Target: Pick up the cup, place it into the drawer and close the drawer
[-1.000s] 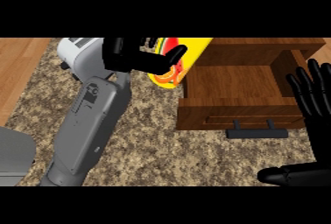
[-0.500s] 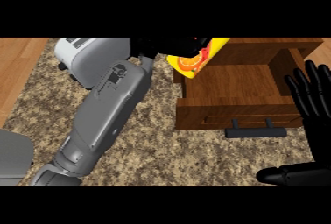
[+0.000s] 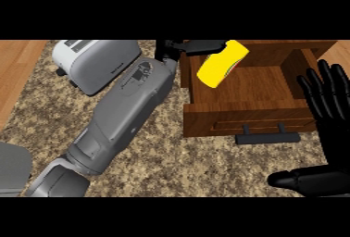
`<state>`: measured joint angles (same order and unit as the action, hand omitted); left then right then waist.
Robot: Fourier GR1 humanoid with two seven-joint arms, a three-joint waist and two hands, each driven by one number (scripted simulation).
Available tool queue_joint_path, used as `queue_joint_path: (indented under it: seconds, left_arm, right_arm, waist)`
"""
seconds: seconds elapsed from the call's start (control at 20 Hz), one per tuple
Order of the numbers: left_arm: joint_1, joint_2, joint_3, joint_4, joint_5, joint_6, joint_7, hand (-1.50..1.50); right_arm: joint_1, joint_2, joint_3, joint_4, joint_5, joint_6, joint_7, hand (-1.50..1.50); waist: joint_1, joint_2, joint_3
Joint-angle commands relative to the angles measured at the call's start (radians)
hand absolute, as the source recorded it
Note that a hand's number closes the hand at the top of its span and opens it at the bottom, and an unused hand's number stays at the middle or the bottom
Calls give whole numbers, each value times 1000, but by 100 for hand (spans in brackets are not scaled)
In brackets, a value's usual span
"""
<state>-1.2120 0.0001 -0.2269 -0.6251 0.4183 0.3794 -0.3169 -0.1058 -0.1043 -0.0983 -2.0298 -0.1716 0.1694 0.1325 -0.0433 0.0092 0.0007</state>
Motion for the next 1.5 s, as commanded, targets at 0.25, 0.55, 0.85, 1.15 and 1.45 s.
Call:
queue_joint_path:
  seconds: [0.25,0.55,0.85,1.15,1.45]
  left_arm:
    - [-63,0,-162,168,122,27,-39,150]
    - [-107,0,-242,232,153,27,-30,150]
    - [-133,0,-364,248,148,103,30,-150]
    - [-100,0,-373,207,226,117,-33,-150]
    - [-105,0,-318,151,315,50,-117,-150]
  right_arm:
    - [-40,-18,-10,-9,-33,9,32,-150]
    - [-64,-4,15,-27,-23,-11,67,-150]
    - [-18,6,34,-2,-19,28,-7,-150]
    - [-77,21,43,63,-21,20,-14,-150]
    - [-3,-3,-27,0,-163,71,9,-150]
  waist:
    - [-33,6,0]
    - [-47,9,0]
    - [-69,12,1]
    - [-77,20,1]
    - [-43,6,1]
